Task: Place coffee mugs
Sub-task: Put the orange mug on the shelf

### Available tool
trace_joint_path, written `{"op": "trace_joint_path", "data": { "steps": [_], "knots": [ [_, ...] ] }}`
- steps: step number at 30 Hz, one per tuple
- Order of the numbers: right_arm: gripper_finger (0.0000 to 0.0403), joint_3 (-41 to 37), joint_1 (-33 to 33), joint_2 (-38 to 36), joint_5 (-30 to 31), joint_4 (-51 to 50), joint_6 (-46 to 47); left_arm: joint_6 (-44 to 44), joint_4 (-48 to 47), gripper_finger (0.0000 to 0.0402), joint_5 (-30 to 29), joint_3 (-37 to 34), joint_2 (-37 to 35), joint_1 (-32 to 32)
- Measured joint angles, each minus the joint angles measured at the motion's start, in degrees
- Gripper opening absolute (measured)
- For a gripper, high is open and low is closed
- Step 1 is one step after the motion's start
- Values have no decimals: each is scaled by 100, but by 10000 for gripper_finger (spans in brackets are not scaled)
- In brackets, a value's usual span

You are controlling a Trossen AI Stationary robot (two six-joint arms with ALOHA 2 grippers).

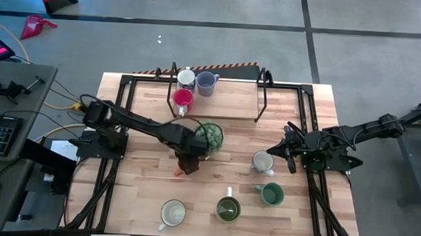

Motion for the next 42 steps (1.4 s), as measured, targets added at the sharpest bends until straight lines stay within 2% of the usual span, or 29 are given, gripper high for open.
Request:
{"op": "trace_joint_path", "data": {
  "steps": [7,11,17,25,30,36,42],
  "knots": [
    [0,2,0,1,2,1,-10,-413,-62,6,-265,75,-1118,-15],
    [0,2,1,4,3,11,-46,-451,106,6,-671,75,-1655,90],
    [0,4,0,7,4,66,-7,118,243,6,-1340,623,-1899,683],
    [0,4,-1,11,4,140,-4,1512,156,6,-1272,1826,-995,1841],
    [0,4,0,11,4,138,-2,1873,15,6,-1007,2558,-156,2480],
    [0,4,-1,11,0,142,65,1993,-668,6,-854,3225,756,2831],
    [0,4,0,11,-63,159,149,2088,-1270,6,-868,3300,1173,2927]
  ]
}}
